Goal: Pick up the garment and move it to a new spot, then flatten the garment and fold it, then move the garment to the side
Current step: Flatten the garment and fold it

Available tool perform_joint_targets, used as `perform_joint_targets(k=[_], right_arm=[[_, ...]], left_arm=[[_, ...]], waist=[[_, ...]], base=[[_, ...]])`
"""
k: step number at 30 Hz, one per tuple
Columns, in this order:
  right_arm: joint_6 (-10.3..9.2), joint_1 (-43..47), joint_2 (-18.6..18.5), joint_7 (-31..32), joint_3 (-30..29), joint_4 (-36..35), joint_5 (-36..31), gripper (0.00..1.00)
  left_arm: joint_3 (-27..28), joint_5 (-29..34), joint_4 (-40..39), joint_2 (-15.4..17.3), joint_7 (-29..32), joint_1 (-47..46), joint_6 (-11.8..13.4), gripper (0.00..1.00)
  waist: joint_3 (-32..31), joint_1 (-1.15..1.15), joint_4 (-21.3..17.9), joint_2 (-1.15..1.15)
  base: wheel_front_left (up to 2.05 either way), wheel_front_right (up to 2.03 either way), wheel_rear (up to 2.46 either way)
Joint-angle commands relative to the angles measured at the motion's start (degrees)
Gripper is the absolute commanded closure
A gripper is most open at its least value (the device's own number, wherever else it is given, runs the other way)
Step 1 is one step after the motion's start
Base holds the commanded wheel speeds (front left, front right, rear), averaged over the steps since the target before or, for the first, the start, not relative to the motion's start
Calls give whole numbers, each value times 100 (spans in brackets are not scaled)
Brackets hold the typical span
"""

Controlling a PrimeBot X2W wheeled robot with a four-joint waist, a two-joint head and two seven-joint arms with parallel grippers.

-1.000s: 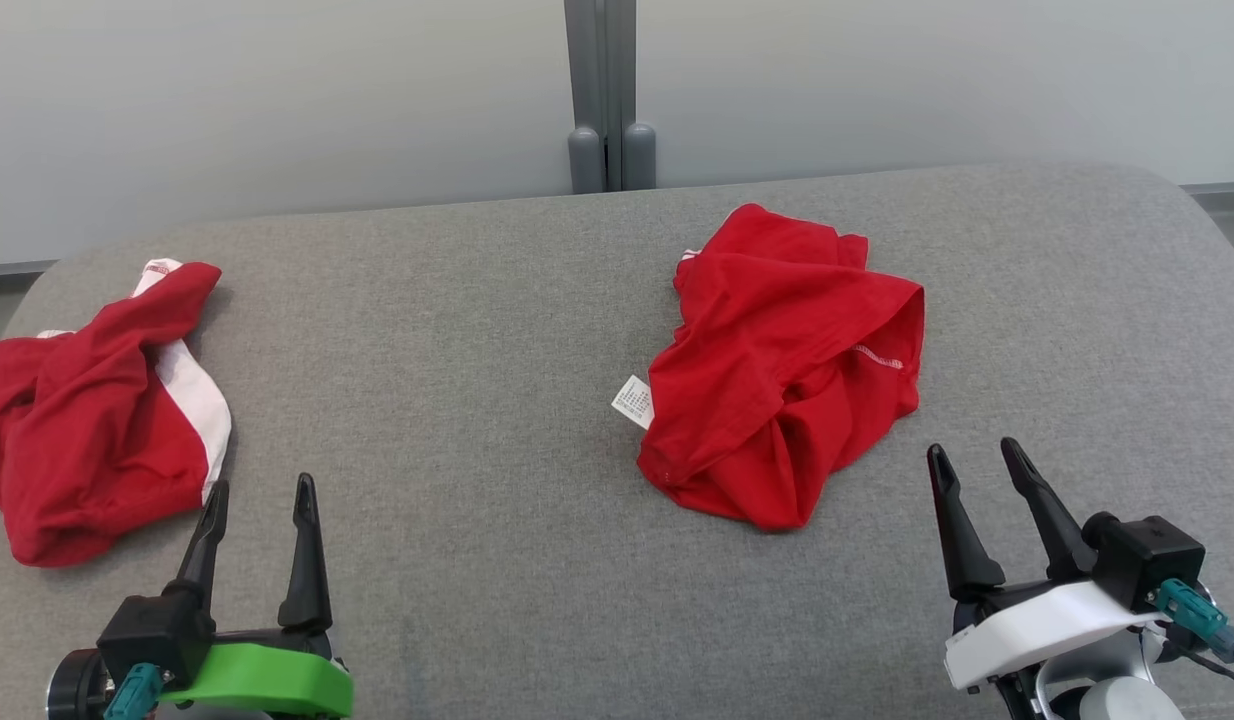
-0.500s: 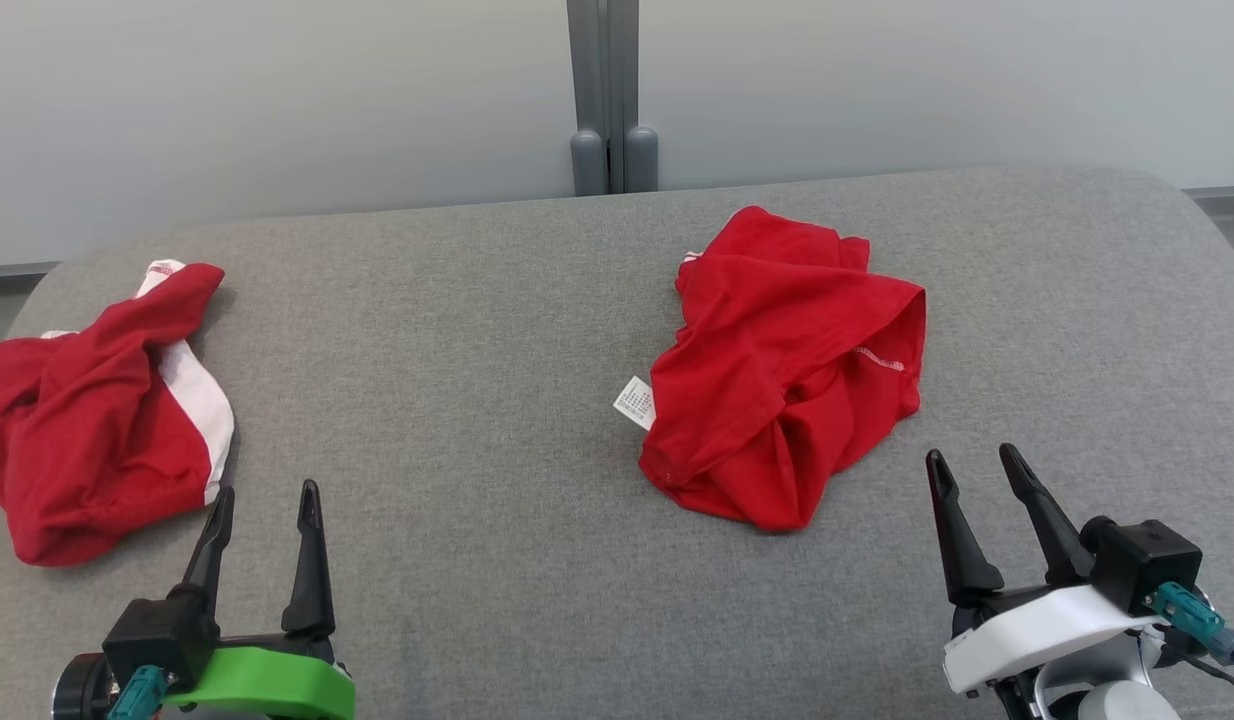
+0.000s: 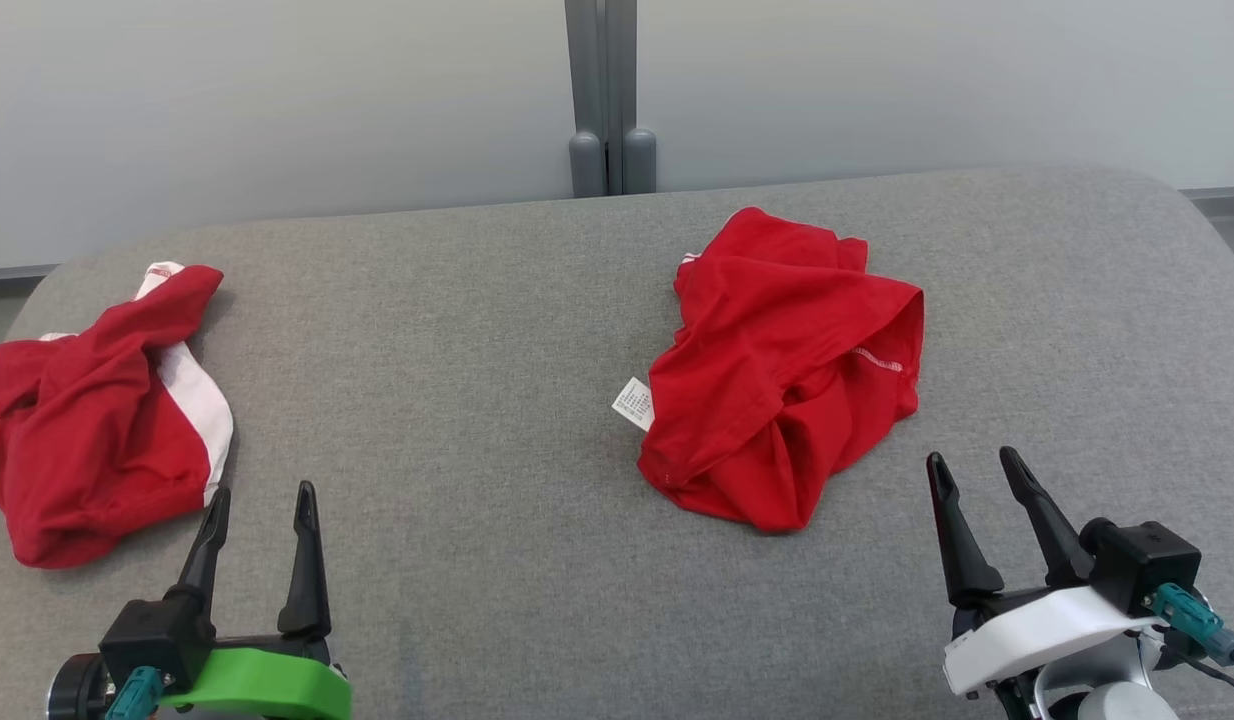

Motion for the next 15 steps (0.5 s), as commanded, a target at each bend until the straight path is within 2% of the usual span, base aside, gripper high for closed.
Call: perform_joint_targets(k=[1,15], right_arm=[[0,10,-3,-19,-13,10,-41,0],[0,30,-21,-8,-13,26,-31,0]], left_arm=[[21,44,2,-21,-2,47,-35,0],[111,140,-1,-94,-2,69,-95,0]], waist=[[-2,0,-1,0],[7,0,-19,0]], base=[[0,0,0],[0,0,0]])
